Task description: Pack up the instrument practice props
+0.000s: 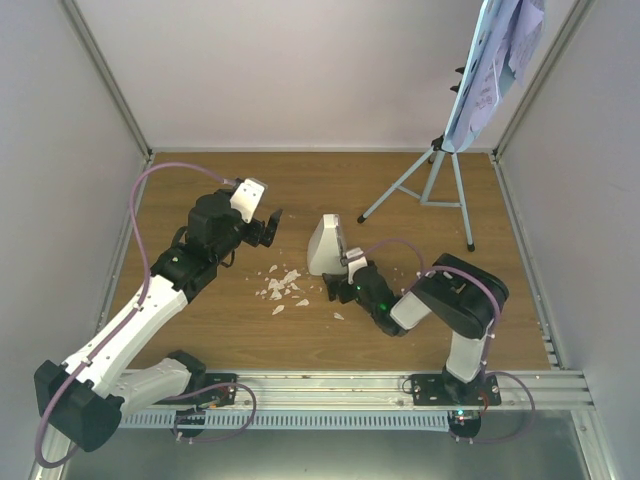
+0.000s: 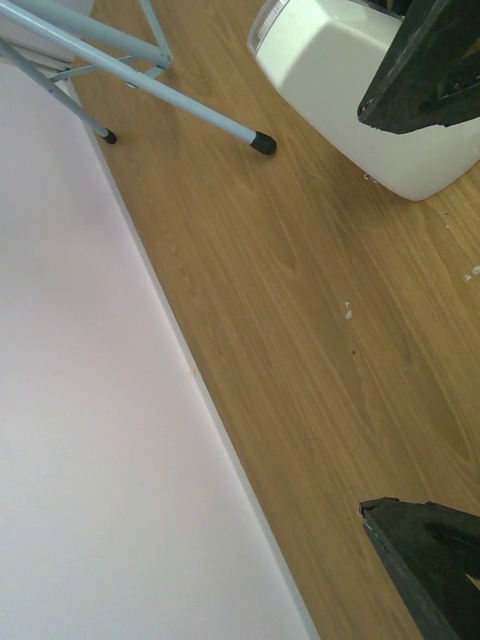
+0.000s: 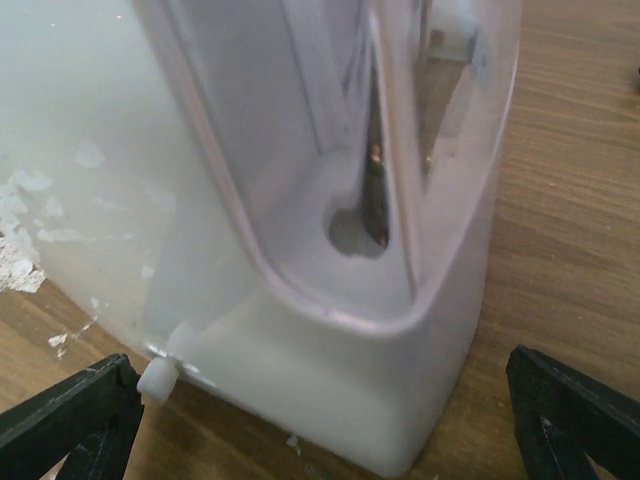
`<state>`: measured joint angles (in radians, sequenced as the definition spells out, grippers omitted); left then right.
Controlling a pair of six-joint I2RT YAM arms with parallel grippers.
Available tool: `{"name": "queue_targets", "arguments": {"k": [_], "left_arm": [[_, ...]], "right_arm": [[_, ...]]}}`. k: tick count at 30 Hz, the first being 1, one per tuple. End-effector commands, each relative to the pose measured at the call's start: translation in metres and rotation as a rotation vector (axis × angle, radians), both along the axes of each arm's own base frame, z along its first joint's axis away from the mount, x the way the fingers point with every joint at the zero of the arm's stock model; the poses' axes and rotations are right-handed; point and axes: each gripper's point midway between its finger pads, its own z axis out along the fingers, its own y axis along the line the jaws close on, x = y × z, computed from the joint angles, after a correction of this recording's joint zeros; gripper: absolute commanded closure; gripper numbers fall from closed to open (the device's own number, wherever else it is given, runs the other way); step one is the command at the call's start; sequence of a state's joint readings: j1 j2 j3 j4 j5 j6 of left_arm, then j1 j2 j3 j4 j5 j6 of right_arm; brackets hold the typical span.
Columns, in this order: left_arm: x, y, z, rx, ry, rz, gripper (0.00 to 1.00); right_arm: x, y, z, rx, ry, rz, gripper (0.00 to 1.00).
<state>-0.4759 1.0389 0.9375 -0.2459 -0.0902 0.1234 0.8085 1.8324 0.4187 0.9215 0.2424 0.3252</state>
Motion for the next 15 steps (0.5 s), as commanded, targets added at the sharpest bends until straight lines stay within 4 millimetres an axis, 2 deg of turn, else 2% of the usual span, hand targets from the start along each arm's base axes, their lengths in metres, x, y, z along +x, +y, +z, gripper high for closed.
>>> {"name": "queue_targets", "arguments": {"k": [1,7,11,15], "left_arm": [[0.003,-0.002,0.009,-0.028,-0.042,-0.004,0.01],[0.003,0.000,0.009,-0.028,-0.042,0.006,0.01],[0.003,0.000,0.010,-0.030,-0.043,0.006,0.01],[0.003,0.000,0.010,-0.030,-0.043,0.005,0.01]], "right_arm": [[0.002,-0.002,-0.018,-0.064,0.024,-0.013,0.00],[0.001,-0.002,-0.029,-0.082,0.045,-0.010,0.00],[0.001,-0.002,-0.029,-0.085,0.041,-0.005,0.01],[0.001,-0.002,-0.028,-0.087,0.039,-0.003,0.08]]}}
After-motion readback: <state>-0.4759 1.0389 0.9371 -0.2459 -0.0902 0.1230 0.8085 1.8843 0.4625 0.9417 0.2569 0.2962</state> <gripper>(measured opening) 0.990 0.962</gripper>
